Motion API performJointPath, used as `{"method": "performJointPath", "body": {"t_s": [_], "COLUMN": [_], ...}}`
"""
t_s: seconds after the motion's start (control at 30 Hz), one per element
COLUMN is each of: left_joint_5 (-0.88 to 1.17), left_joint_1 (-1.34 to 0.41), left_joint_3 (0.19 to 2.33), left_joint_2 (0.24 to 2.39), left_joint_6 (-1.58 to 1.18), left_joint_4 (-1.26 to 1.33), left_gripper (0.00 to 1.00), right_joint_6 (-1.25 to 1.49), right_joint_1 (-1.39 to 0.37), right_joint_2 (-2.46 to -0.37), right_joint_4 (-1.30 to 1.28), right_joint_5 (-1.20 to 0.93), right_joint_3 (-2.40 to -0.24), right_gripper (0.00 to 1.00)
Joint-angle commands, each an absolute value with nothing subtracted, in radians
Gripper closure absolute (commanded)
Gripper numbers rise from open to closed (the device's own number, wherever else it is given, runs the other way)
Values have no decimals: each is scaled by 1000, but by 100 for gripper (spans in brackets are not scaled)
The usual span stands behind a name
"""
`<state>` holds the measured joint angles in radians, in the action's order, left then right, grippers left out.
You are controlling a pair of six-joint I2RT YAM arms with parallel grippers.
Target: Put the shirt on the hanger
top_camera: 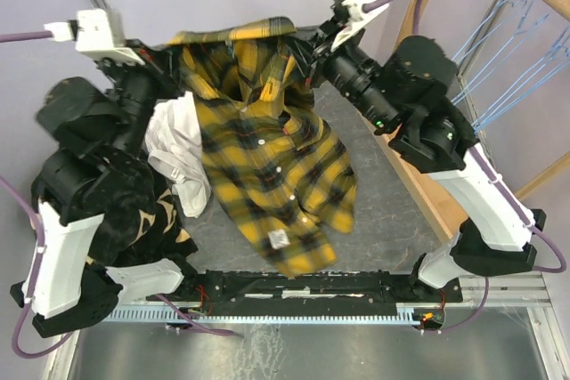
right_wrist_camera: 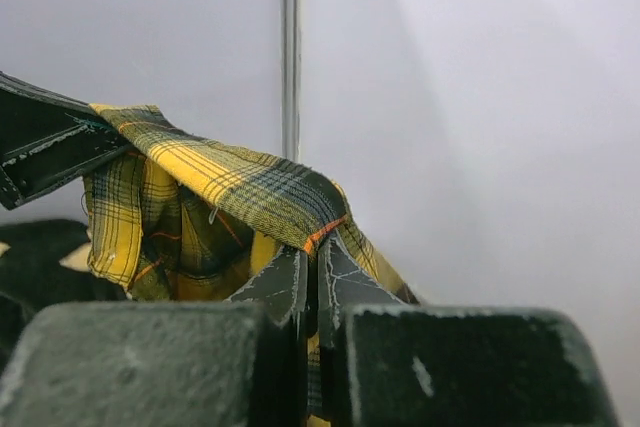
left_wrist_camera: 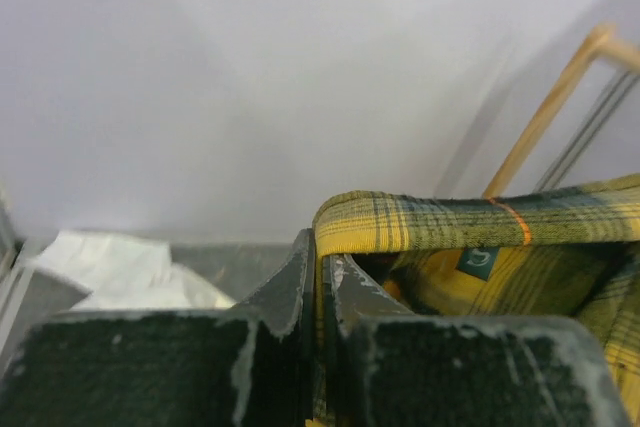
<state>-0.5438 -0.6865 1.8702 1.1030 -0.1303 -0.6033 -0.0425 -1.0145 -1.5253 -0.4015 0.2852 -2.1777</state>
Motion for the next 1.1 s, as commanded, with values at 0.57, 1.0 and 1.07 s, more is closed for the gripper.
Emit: {"method": "performJointPath", "body": {"t_s": [0.57,1.0,1.07], "left_joint_5": [-407,-355,-319], "left_joint_1": [-685,-685,-685], "left_joint_3": [2160,1328,1205], "left_joint_2": [1146,831,803], "left_joint_6": [-34,-348,-412], "left_joint_4": [-544,-552,-544], "left_gripper": [97,97,97], "right_joint_6": [-170,84,143], "right_joint_1": [-1015,-1015,-1015], "right_joint_2": [-1465,-1206,-1188], "right_joint_4": [-315,-363,-366], "right_joint_5": [180,274,286], "right_joint_3": [-2331,-1609,-1479], "right_gripper": [100,100,100]}}
